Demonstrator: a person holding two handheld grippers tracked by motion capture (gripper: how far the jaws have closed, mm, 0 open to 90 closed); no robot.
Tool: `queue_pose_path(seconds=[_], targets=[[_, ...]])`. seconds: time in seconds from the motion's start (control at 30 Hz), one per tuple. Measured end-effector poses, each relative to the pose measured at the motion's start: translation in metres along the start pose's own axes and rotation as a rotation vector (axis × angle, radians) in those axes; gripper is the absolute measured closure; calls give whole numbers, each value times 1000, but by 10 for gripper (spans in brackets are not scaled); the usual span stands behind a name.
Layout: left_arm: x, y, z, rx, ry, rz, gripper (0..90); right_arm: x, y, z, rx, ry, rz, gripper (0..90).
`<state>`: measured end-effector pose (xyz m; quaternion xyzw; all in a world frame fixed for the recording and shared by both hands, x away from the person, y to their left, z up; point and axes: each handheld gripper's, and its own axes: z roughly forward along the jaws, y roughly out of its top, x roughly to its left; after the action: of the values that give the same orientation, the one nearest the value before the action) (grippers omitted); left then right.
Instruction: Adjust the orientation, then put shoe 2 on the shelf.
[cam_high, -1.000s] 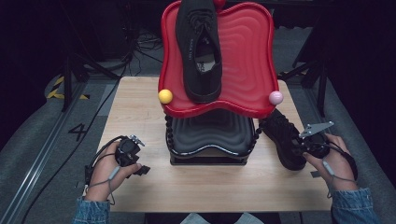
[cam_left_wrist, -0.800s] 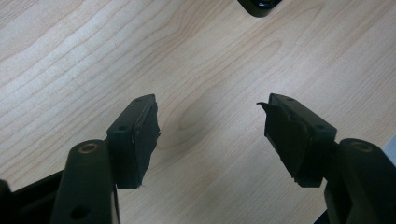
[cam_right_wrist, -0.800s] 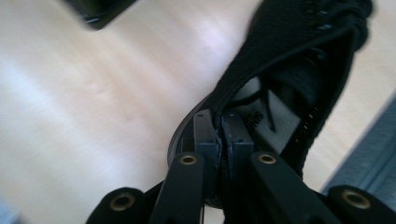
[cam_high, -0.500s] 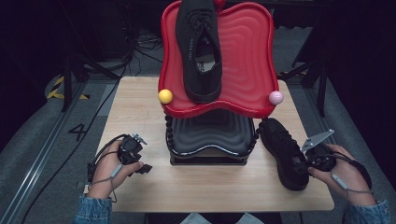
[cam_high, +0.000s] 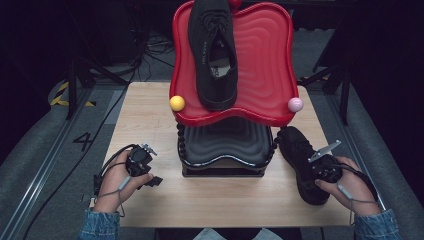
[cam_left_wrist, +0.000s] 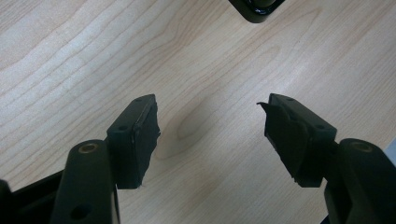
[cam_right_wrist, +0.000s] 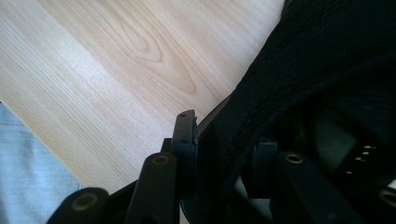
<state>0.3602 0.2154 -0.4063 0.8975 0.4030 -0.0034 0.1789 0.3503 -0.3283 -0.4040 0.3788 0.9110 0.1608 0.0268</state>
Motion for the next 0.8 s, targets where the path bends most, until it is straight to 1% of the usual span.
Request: queue_pose_path(seconds=[0.07,0.1,0.17,0.23,0.37,0.4,0.6,0.67,0.7,0.73,0.8], targets=[[1,0,0,-3,1,3,357,1,1,6,16,5,-19,722],[1,-1,0,-5,0,-2,357,1,1,7,19,-6,-15,726],[1,-1,0,-1,0,-3,357,0,1,7,15,-7,-11,739],[2,-1,0,-5,2,-1,357,-1,0,7,-3,-1,-3,775],[2,-2,1,1,-7,-6,357,-2,-1,5,-14,2,3,801],[2,-1,0,-5,0,-2,357,-2,-1,5,-13,2,6,808],[4,-3,1,-1,-10,-9,357,-6,-2,3,-23,22,46,848],[5,-3,1,-5,-11,-12,357,-6,-2,3,-23,31,51,855],[5,-3,1,-4,-10,-10,357,-6,-2,2,-30,26,53,861],[5,-3,1,-2,-12,-15,357,-7,-2,1,-39,26,54,864],[7,-4,3,-6,-17,-12,357,-7,-1,-1,-48,31,65,868]])
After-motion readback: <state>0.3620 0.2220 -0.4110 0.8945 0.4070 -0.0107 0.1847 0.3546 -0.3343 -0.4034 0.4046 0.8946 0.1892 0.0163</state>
